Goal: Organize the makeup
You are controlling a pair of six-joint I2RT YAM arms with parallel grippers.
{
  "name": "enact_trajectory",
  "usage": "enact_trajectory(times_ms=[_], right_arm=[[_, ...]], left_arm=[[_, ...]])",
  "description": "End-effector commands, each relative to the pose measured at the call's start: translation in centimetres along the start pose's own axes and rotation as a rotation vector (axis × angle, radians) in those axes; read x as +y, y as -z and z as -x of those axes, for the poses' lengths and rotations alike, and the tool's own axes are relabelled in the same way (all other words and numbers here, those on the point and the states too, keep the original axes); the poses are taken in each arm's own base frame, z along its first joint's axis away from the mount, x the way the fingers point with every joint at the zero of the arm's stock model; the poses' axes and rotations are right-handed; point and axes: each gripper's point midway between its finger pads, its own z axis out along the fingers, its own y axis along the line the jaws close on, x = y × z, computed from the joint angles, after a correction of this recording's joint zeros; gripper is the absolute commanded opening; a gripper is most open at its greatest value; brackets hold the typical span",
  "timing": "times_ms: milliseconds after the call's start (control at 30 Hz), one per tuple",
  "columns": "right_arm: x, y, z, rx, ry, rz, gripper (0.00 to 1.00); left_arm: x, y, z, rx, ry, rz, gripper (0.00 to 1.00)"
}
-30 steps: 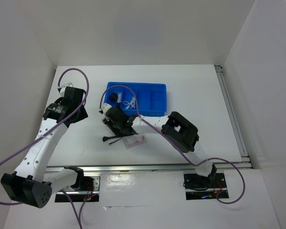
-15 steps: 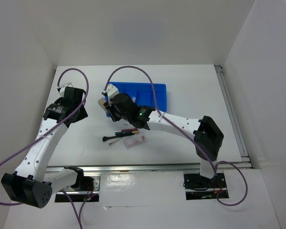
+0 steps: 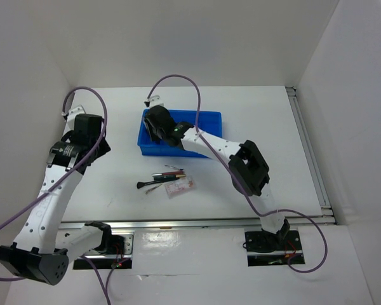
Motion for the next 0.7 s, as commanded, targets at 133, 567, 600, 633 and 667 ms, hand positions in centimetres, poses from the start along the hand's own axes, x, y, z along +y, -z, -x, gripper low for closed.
enact_trajectory(times_ms=[133, 567, 600, 633, 667], right_arm=[[-1.6, -3.3, 2.1, -0.037, -0.099, -0.052, 0.28], [-1.4, -2.5, 3.0, -0.044, -0.069, -0.04, 0.87], [-1.5, -2.0, 3.4, -0.05, -0.071, -0.038, 0.87], [-1.8, -0.7, 4.0, -0.061, -0.074, -0.044, 0.85], [-1.8, 0.1, 4.4, -0.067, -0.075, -0.042, 0.85]], left_arm=[[0.0, 1.3, 1.8, -0.055, 0.044, -0.018, 0.51], [-0.8, 1.1, 1.9, -0.054, 0.026, -0.057, 0.51], [-0.9, 1.1, 1.8, -0.049, 0.026, -0.065, 0.51], [-0.9, 1.1, 1.8, -0.049, 0.026, -0.065, 0.51], [-0.8, 0.9, 1.4, -0.04, 0.021, -0.059, 0.51]])
